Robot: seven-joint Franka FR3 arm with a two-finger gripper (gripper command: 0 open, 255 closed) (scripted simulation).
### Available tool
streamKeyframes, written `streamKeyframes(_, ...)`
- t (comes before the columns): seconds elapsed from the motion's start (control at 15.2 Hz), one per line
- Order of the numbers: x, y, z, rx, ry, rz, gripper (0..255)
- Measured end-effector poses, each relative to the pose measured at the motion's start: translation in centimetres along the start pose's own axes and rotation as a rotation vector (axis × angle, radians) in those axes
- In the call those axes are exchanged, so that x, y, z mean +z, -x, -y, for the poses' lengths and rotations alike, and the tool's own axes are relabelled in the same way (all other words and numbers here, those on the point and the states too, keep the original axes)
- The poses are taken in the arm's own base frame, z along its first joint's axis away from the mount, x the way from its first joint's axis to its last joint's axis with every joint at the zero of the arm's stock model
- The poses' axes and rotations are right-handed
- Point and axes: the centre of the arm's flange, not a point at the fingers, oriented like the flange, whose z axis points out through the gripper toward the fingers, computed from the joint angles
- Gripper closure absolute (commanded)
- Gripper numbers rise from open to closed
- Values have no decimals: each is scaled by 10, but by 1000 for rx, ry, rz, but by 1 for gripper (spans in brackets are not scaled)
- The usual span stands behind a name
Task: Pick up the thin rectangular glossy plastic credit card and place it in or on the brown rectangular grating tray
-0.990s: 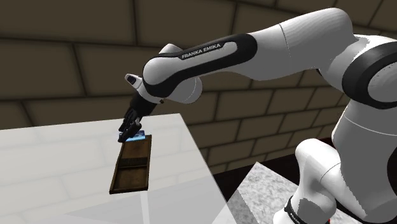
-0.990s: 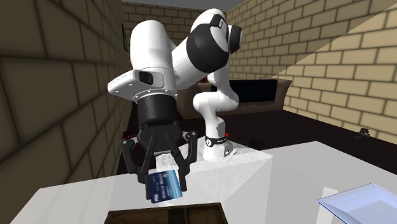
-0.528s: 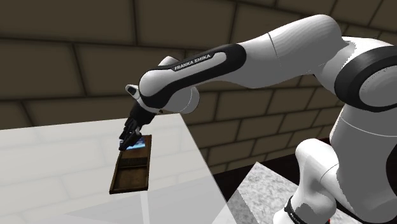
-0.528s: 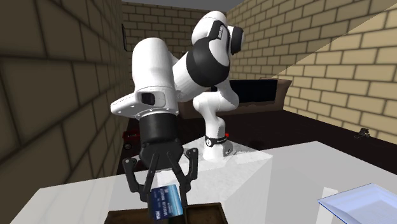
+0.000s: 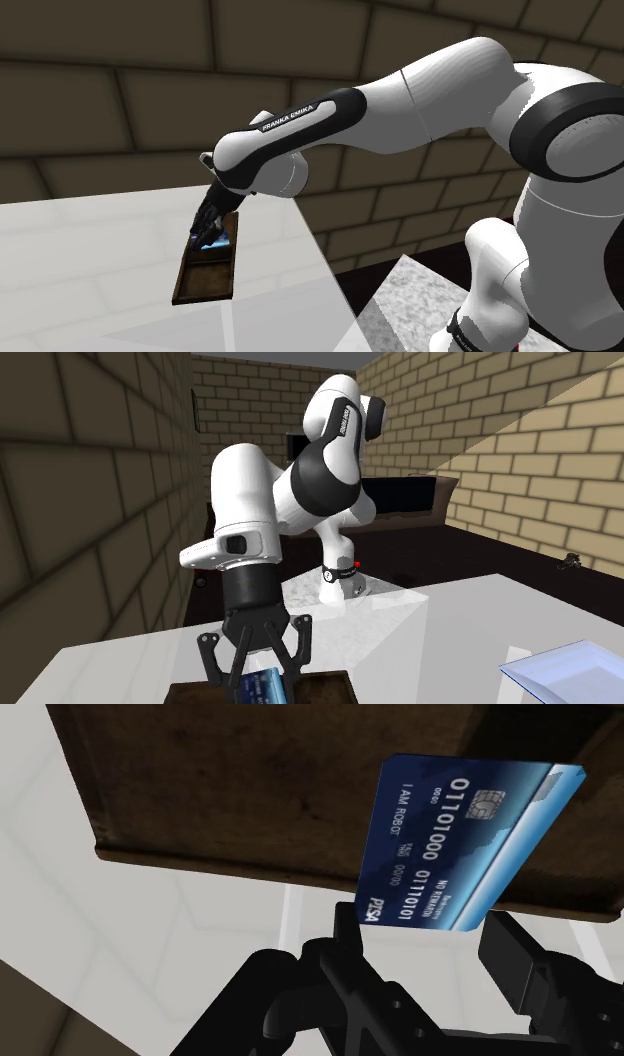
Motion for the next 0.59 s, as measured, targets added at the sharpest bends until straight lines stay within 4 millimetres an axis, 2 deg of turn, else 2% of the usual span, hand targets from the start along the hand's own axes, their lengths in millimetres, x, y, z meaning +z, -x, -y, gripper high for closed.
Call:
streamKeyframes(0.4,3,2,-1,0,0,-1,255)
streamKeyframes(0.46,3,2,-1,0,0,-1,0)
streamKeyframes(0.59,3,2,-1,0,0,-1,0)
